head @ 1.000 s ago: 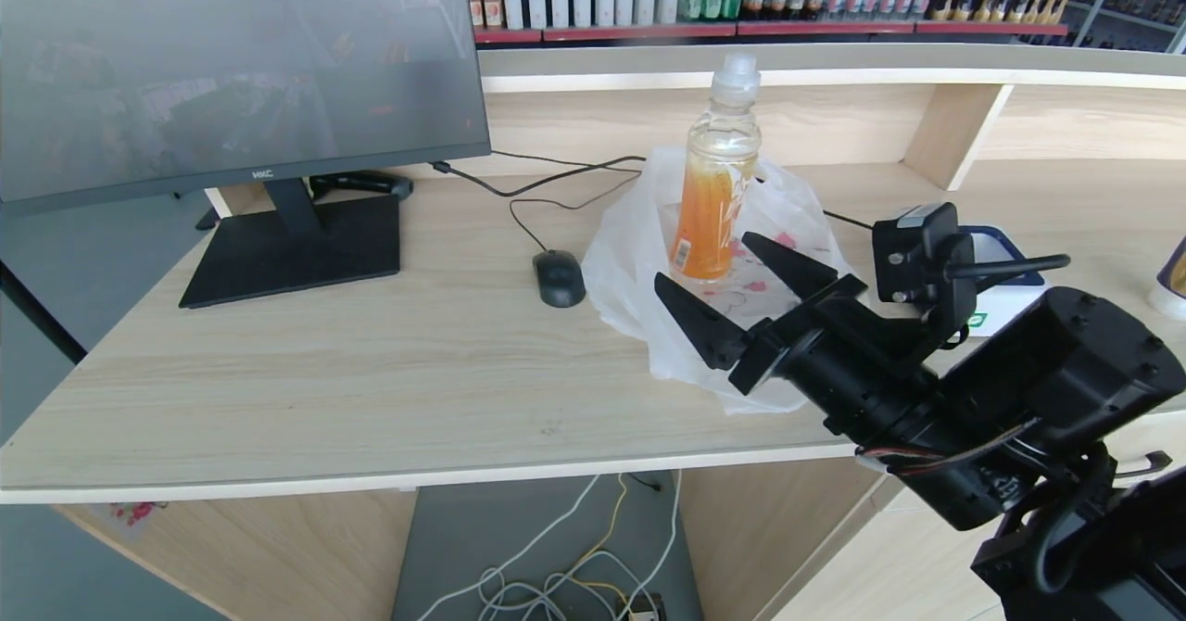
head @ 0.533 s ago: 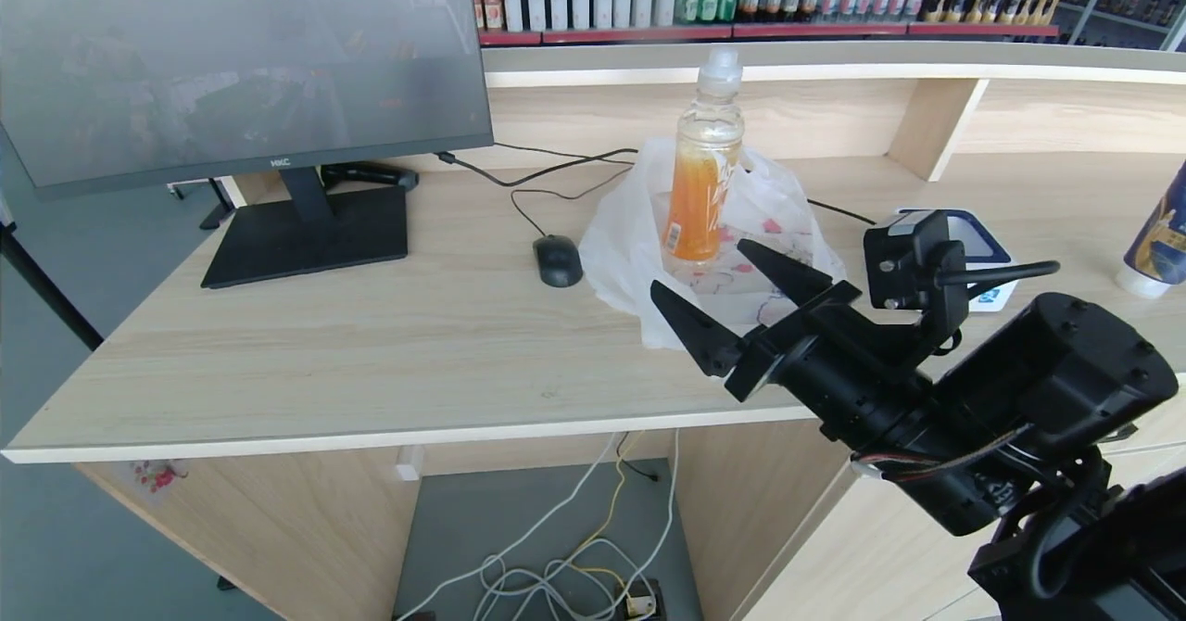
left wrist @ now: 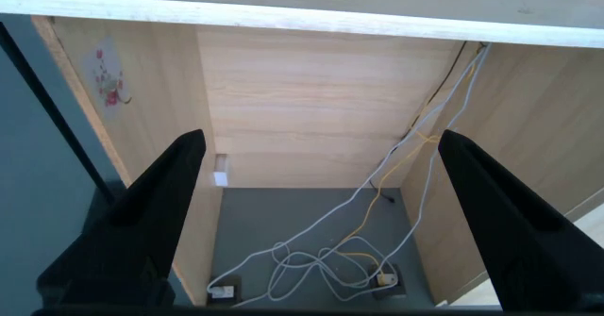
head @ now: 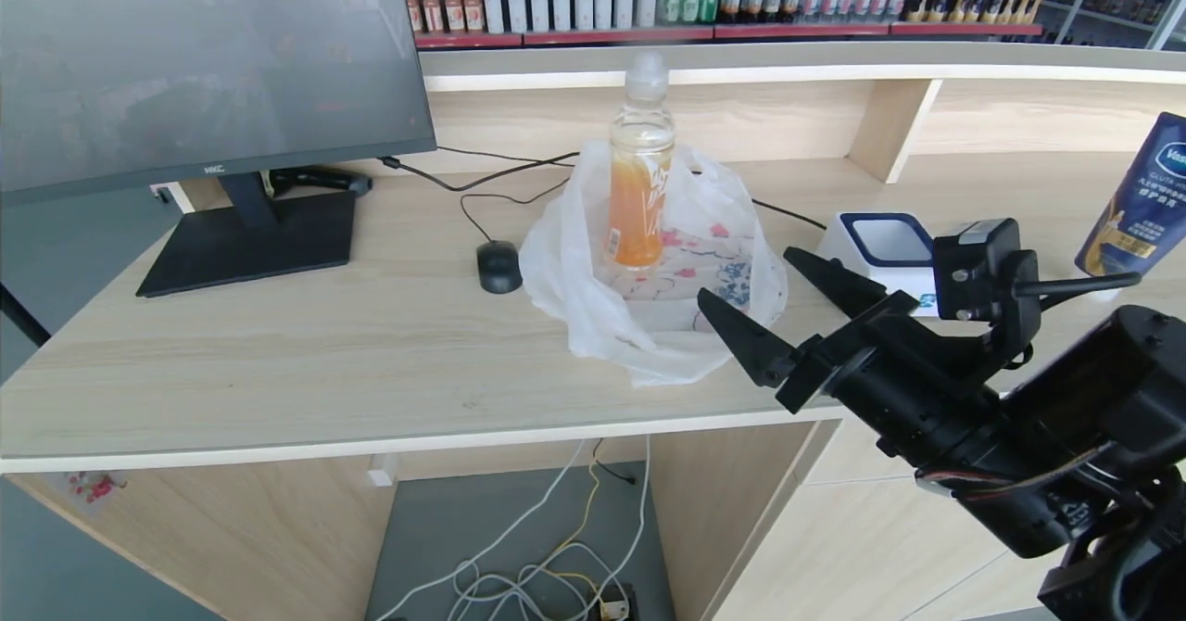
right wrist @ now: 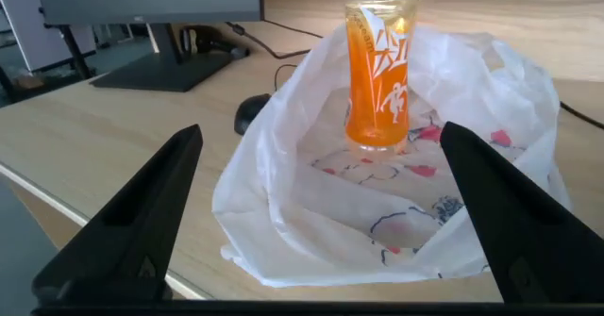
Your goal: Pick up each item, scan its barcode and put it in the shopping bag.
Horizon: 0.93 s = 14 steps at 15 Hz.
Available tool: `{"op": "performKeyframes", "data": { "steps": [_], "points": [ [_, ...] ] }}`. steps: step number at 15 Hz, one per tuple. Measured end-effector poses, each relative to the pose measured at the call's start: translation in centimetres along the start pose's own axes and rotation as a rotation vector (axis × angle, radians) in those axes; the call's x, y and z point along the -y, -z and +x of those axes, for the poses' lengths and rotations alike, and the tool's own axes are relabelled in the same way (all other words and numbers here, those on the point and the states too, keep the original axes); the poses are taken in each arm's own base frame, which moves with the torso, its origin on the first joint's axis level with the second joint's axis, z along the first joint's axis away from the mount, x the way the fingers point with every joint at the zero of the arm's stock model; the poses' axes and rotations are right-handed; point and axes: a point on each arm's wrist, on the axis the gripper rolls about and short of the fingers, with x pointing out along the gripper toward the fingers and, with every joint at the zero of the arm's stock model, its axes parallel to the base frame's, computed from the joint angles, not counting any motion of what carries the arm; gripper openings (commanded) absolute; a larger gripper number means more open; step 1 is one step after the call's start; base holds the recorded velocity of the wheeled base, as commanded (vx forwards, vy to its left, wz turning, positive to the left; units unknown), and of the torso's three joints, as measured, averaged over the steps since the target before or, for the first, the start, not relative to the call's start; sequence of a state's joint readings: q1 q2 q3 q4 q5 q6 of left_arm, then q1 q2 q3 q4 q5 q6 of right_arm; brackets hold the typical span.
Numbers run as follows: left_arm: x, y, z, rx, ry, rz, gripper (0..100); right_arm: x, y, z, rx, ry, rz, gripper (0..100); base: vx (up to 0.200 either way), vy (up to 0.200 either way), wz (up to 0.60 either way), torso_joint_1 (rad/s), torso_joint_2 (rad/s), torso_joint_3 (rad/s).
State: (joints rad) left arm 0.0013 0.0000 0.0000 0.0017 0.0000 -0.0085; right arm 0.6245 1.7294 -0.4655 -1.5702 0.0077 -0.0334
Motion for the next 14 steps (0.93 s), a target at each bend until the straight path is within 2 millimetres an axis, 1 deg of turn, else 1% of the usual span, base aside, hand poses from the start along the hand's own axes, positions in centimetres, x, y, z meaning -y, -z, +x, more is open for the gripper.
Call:
{"op": "performKeyframes", "data": {
  "steps": [4,6,14],
  "points": [
    [0.0,0.0,0.0,0.000,0.000,-0.005,100,0.4,-1.0,-0.9,0.021,0.013,-0.008,100,0.000,-0.200,0.00,0.002,0.00,0.008],
    [0.0,0.0,0.0,0.000,0.000,-0.005,100,0.4,-1.2,-1.4,0.019,0.014,-0.011,100,0.000,-0.200,0.00,0.002,0.00,0.002],
    [0.0,0.0,0.0,0.000,0.000,-0.010,100,0.3,-2.3,-2.1,0.055,0.010,-0.013,100,0.000,-0.200,0.00,0.003,0.00,0.001]
  ]
}}
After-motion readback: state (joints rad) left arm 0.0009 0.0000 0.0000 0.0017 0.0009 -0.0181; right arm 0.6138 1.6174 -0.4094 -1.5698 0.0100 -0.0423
